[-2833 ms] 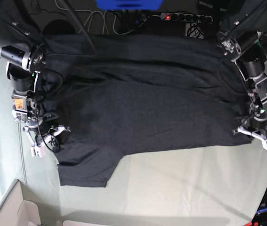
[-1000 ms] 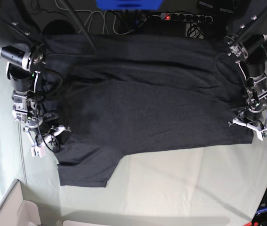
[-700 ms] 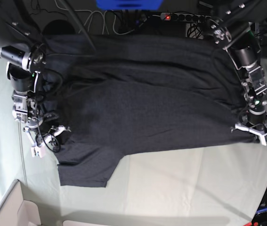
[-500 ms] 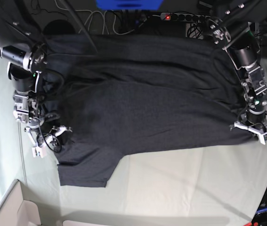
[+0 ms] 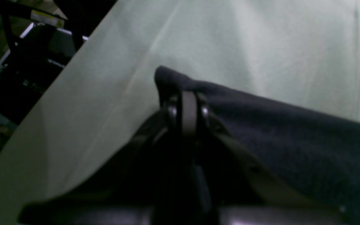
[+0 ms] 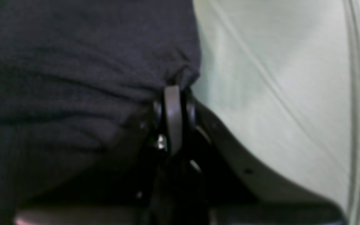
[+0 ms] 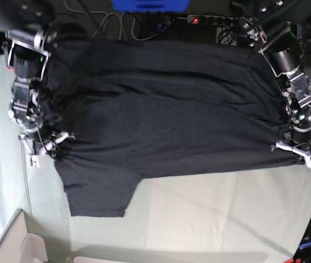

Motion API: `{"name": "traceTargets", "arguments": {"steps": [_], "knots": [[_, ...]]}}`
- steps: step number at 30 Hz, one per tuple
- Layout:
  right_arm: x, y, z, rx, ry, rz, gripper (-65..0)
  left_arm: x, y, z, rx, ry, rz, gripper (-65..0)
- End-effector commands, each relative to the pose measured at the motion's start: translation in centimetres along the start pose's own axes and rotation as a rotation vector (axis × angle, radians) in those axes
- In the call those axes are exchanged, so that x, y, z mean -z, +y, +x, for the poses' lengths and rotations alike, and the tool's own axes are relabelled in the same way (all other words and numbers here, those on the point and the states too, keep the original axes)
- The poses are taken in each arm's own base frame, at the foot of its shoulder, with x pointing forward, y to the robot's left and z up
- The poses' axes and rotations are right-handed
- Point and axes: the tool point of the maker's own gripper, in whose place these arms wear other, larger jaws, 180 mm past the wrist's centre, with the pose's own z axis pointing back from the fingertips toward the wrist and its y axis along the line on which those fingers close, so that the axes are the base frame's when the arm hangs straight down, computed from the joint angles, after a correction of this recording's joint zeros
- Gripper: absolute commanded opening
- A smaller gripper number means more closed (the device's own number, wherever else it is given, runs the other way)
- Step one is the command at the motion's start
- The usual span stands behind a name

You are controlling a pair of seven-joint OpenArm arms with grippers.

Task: Layout the t-shirt on the table in an organized manner, then fold the t-shirt properly
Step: 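Lift the hem with both grippers and fold it over toward the collar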

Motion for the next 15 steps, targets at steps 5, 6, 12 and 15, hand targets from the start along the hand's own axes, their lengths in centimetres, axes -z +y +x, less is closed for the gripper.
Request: {"name": "traceTargets", "arguments": {"steps": [5,6,12,15], "knots": [[-1.7,-1.3,5.2,-0.015,-0.147,-0.019,-65.0,0.2,0.7,2.6,-0.002,-0.071,0.016,-64.8],[-2.4,-1.5,5.6,-0.008,-0.167,-0.023,-65.0,0.2,0.7,2.6,-0.003,-0.071,0.018,-64.8],[-6.0,-1.5,7.2,-0.031,-0.233,-0.032,-65.0,-0.2,0.3,3.1,-0.005,-0.091,0.018,-64.8],[-7.7,-1.1,7.4,-0.047,-0.253,-0.030,-65.0,-0.9,1.0,3.6,0.014,-0.113,0.031,-64.8]]}}
